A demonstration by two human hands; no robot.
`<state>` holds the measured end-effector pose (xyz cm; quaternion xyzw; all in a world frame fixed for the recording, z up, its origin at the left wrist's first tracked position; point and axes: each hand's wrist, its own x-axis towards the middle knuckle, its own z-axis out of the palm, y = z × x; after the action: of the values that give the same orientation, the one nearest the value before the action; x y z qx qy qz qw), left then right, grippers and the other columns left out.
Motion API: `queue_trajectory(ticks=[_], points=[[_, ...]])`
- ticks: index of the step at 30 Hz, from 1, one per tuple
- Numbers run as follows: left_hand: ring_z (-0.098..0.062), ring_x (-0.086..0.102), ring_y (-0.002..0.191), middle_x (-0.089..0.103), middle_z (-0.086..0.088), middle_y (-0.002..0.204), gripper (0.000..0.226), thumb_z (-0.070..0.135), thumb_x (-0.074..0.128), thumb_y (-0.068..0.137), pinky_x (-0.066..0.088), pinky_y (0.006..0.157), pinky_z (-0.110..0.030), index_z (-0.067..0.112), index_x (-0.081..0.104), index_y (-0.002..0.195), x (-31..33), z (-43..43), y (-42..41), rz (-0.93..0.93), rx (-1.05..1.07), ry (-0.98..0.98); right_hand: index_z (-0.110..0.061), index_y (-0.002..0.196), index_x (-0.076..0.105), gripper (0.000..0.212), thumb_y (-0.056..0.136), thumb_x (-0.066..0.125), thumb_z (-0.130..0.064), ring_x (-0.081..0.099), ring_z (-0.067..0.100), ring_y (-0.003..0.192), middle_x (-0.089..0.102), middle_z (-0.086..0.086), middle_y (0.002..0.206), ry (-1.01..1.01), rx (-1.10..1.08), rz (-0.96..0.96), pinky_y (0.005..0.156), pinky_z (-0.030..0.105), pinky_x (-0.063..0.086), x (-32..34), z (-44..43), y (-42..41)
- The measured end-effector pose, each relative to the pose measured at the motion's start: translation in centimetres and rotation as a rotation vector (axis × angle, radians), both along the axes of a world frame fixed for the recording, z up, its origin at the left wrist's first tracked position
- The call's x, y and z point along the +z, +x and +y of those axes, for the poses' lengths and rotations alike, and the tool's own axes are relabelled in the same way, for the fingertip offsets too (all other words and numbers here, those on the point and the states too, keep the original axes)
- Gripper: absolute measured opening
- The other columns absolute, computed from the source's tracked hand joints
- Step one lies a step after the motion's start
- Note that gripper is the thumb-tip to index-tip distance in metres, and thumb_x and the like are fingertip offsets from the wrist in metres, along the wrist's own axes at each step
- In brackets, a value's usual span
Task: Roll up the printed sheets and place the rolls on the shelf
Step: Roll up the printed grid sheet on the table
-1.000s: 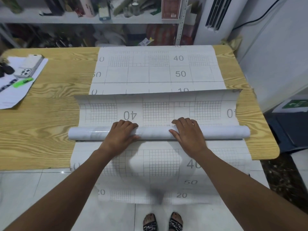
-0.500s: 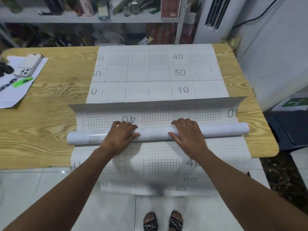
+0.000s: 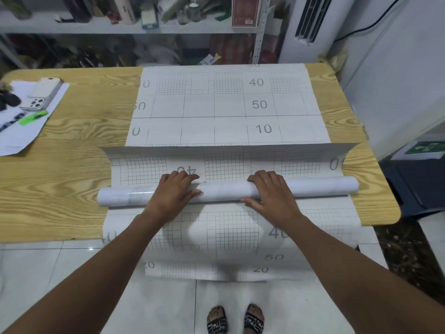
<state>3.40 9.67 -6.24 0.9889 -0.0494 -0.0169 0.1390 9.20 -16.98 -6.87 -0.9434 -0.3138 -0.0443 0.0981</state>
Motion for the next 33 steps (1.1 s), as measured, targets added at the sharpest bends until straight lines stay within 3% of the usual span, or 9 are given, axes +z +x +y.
queue_trajectory(ticks=[4, 8, 12, 16, 20, 25, 30, 33], points=[[-0.024, 0.053, 0.098, 0.062, -0.002, 0.104, 0.061, 0.057, 0.024, 0.083, 0.029, 0.086, -0.034, 0.016, 0.058, 0.112, -0.2, 0.0, 0.0, -0.014, 0.013, 0.006, -0.014, 0.105, 0.059, 0.058, 0.081, 0.039, -0.062, 0.052, 0.022, 0.088, 0.058, 0.002, 0.102, -0.009, -0.022, -0.011, 0.079, 0.036, 0.046, 0.1, 0.1, 0.0], [-0.021, 0.052, 0.104, 0.059, -0.001, 0.109, 0.057, 0.057, 0.033, 0.084, 0.031, 0.089, -0.034, 0.016, 0.052, 0.119, 0.0, -0.2, -0.3, -0.01, 0.02, -0.03, -0.014, 0.108, 0.06, 0.049, 0.082, 0.05, -0.054, 0.052, 0.024, 0.088, 0.058, 0.003, 0.103, -0.036, -0.02, 0.001, 0.08, 0.038, 0.046, 0.0, 0.1, 0.0], [-0.023, 0.05, 0.099, 0.052, -0.004, 0.115, 0.06, 0.059, 0.05, 0.076, 0.039, 0.08, -0.036, 0.018, 0.05, 0.12, -0.4, -0.1, -0.9, -0.047, -0.026, -0.08, -0.015, 0.112, 0.058, 0.052, 0.088, 0.038, -0.056, 0.051, 0.022, 0.089, 0.057, 0.002, 0.104, -0.066, -0.019, 0.044, 0.081, 0.036, 0.043, 0.1, 0.0, 0.1], [-0.026, 0.05, 0.094, 0.052, -0.006, 0.109, 0.057, 0.046, 0.072, 0.071, 0.038, 0.076, -0.035, 0.021, 0.049, 0.117, -0.7, -0.3, -1.1, -0.085, -0.052, -0.077, -0.016, 0.116, 0.058, 0.058, 0.089, 0.028, -0.058, 0.052, 0.021, 0.091, 0.058, 0.001, 0.105, -0.076, -0.035, 0.092, 0.084, 0.035, 0.043, 0.2, 0.1, 0.0], [-0.025, 0.05, 0.089, 0.053, -0.007, 0.103, 0.059, 0.044, 0.077, 0.065, 0.035, 0.073, -0.033, 0.018, 0.054, 0.113, -0.6, -0.5, -1.1, -0.113, -0.055, -0.079, -0.017, 0.127, 0.051, 0.052, 0.091, 0.041, -0.053, 0.052, 0.022, 0.096, 0.059, 0.0, 0.111, -0.055, -0.039, 0.14, 0.09, 0.035, 0.039, 0.2, 0.3, -0.2], [-0.028, 0.053, 0.082, 0.056, -0.009, 0.096, 0.064, 0.043, 0.082, 0.056, 0.039, 0.07, -0.037, 0.018, 0.056, 0.108, -0.6, -0.8, -1.2, -0.124, -0.066, -0.053, -0.015, 0.114, 0.058, 0.042, 0.092, 0.047, -0.049, 0.051, 0.022, 0.091, 0.061, -0.001, 0.105, -0.025, -0.032, 0.121, 0.086, 0.034, 0.037, 0.3, 0.0, -0.4], [-0.025, 0.052, 0.084, 0.055, -0.005, 0.096, 0.063, 0.04, 0.085, 0.055, 0.033, 0.074, -0.033, 0.019, 0.057, 0.107, -1.2, -0.9, -1.2, -0.125, -0.05, -0.039, -0.016, 0.102, 0.062, 0.055, 0.09, 0.026, -0.055, 0.053, 0.022, 0.084, 0.064, -0.002, 0.093, -0.015, -0.057, 0.089, 0.082, 0.035, 0.04, 0.2, 0.0, -0.5], [-0.02, 0.045, 0.088, 0.055, -0.003, 0.097, 0.062, 0.033, 0.085, 0.058, 0.032, 0.075, -0.032, 0.024, 0.051, 0.109, -1.5, -0.7, -1.1, -0.12, -0.056, -0.04, -0.015, 0.098, 0.064, 0.057, 0.09, 0.024, -0.054, 0.055, 0.023, 0.082, 0.065, -0.001, 0.089, -0.013, -0.063, 0.074, 0.08, 0.037, 0.042, 0.3, 0.0, -0.5]])
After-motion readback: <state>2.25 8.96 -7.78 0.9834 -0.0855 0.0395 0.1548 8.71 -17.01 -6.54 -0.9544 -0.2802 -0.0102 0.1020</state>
